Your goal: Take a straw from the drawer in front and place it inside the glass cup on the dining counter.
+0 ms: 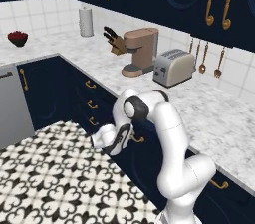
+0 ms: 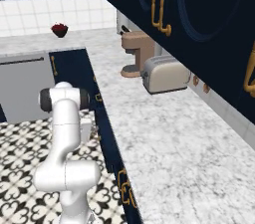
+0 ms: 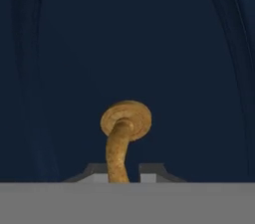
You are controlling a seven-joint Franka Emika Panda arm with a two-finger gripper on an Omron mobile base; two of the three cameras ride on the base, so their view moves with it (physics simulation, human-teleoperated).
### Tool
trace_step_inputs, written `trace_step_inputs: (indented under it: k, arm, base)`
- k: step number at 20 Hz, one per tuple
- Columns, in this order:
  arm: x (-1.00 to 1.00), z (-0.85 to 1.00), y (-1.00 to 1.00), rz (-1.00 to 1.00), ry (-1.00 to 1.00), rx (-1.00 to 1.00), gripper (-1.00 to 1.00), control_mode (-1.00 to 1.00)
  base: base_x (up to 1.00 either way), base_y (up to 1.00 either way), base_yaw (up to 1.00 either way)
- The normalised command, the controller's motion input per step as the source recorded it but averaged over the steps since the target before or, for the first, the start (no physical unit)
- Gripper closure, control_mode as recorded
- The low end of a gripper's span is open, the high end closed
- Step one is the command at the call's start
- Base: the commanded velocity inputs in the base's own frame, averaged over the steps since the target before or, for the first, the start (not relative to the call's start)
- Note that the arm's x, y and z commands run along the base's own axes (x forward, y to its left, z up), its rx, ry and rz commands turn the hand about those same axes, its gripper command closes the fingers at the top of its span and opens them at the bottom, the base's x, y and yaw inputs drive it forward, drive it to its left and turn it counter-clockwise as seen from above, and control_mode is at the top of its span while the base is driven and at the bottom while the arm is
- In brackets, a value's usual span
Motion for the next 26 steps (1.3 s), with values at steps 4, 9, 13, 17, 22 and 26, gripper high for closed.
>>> trace_step_inputs:
  k: [4, 9, 13, 17, 22, 26]
  arm:
    - [-0.6, 0.0, 1.0, 0.04, -0.02, 0.04, 1.0, -1.0]
    - [-0.43, 0.0, 1.0, 0.03, 0.0, 0.06, 1.0, -1.0]
    - [-0.34, 0.0, 1.0, 0.02, 0.0, 0.07, -1.0, -1.0]
    - [-0.3, 0.1, 0.51, 0.01, 0.0, 0.22, -1.0, -1.0]
    - [-0.46, 0.64, 0.14, 0.01, 0.04, 0.49, -1.0, -1.0]
    - [-0.44, 0.98, -0.1, 0.0, 0.03, 0.61, -1.0, -1.0]
  base:
    - [0.0, 0.0, 0.0]
    - [0.0, 0.0, 0.0]
    - [0.0, 0.0, 0.0]
    - [0.0, 0.0, 0.0]
    - [0.0, 0.0, 0.0]
    - [0.0, 0.0, 0.0]
